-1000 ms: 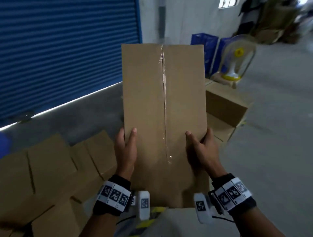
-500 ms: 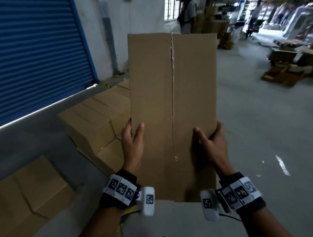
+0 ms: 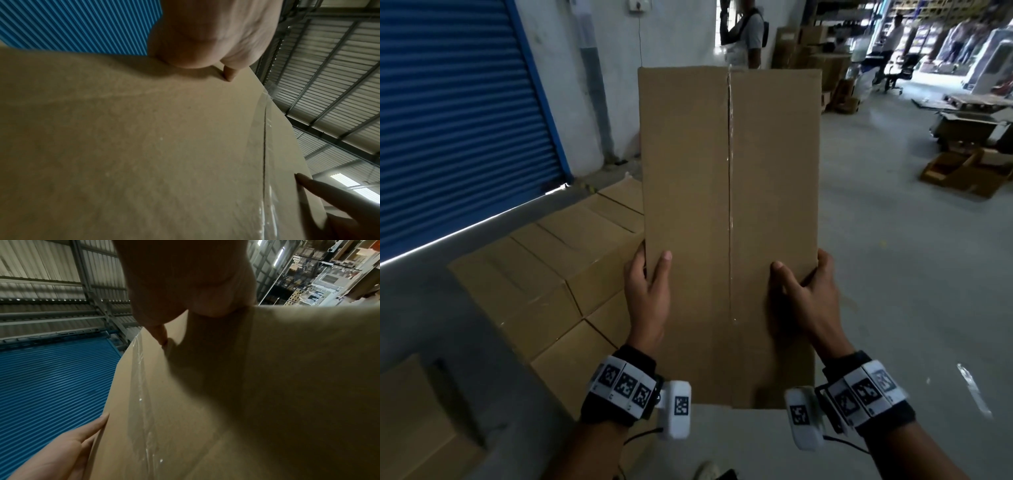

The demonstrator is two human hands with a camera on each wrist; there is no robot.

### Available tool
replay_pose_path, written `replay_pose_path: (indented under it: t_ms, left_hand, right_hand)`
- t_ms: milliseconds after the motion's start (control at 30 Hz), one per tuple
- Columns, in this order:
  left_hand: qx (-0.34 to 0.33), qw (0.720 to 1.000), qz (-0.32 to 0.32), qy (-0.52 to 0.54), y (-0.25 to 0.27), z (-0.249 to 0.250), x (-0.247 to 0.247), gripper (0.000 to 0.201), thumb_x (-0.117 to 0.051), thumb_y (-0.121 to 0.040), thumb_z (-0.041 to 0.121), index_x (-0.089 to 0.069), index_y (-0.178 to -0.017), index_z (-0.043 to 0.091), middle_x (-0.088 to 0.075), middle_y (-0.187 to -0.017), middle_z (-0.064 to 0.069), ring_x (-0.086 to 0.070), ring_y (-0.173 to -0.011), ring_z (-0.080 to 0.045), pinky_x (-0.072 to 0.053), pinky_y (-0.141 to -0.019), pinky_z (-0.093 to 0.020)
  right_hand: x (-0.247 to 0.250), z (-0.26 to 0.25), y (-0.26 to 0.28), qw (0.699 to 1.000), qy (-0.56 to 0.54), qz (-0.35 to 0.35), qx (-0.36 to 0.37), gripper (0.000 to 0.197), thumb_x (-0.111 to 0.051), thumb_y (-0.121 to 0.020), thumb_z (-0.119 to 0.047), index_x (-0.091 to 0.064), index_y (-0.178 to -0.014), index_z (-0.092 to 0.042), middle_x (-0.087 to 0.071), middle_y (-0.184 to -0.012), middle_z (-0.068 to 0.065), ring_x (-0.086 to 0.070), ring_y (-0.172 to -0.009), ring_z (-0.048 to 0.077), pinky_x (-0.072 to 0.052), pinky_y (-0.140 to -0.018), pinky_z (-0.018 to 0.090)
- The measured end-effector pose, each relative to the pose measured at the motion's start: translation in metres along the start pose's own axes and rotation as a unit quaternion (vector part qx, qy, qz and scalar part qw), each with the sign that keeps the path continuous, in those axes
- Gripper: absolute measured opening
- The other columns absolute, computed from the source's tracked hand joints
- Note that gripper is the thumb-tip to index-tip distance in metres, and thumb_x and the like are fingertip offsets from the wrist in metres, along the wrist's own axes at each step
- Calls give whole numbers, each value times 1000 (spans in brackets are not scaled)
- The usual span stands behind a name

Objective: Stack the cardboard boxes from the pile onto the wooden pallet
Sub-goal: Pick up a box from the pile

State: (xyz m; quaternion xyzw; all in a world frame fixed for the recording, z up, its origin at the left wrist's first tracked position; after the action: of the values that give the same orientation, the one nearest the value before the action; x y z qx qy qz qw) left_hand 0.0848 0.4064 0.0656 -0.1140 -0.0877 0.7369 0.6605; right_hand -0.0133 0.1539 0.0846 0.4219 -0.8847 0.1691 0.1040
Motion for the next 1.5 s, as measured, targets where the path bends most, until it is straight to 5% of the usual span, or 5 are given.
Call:
replay_pose_path:
  t_ms: [567,800,1033,1200,1500]
  left_hand:
    - [35,990,121,-67,-182,-76,-147,50,-56,-92,55,-60,-128,22,-60,-129,-3,-61,-110,-11,-51,-84,-24]
    - [93,970,199,-104,-195,-109,-197,11,-52,-102,41,-51,-106,52,-56,-117,12,-53,-94,7,-41,-74,-16]
    - [147,941,291,-87,-190,-153,-201,42,-54,-102,39,-55,-141,24,-61,-136,4,-56,-125,-12,-48,-104,-38]
    - [199,924,322,-51,-201,-196,-195,36,-47,-107,28,-53,-142,25,-55,-143,9,-52,-128,-6,-41,-108,-29]
    - [361,862,356,25,-223,-294,-169,91,-36,-76,91,-54,-142,29,-55,-146,-5,-48,-136,-27,-35,-115,-57]
  right_hand:
    - [-76,64,-308,993,-18,-114,21,70,-71,-82,-53,-40,-137,-23,-59,-123,-6,-58,-111,19,-50,-99,49]
    - [-105,102,-400,971,-48,-229,43,58,-70,-85,-47,-43,-132,-27,-58,-120,-8,-58,-108,14,-48,-95,39]
    - [-161,124,-444,928,-17,-360,89,71,-61,-80,-53,-46,-138,-15,-63,-118,-3,-60,-102,14,-47,-80,29]
    - [-220,162,-460,900,31,-434,34,60,-70,-88,-41,-46,-136,-15,-63,-115,0,-60,-100,19,-46,-80,30]
    - [-321,226,-478,851,100,-513,-54,51,-68,-91,-35,-46,-133,-17,-60,-111,-1,-57,-102,22,-44,-85,33]
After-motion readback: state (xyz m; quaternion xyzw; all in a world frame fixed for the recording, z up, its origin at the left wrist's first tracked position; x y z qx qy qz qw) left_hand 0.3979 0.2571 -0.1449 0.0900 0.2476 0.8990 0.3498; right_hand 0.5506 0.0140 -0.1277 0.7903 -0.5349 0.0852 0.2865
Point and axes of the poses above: each hand's wrist, its own y-axis away from the middle knuckle, its own x-axis out of the back of the hand, z = x × y, the point moved 5 cm from there along -y, towards the middle knuckle
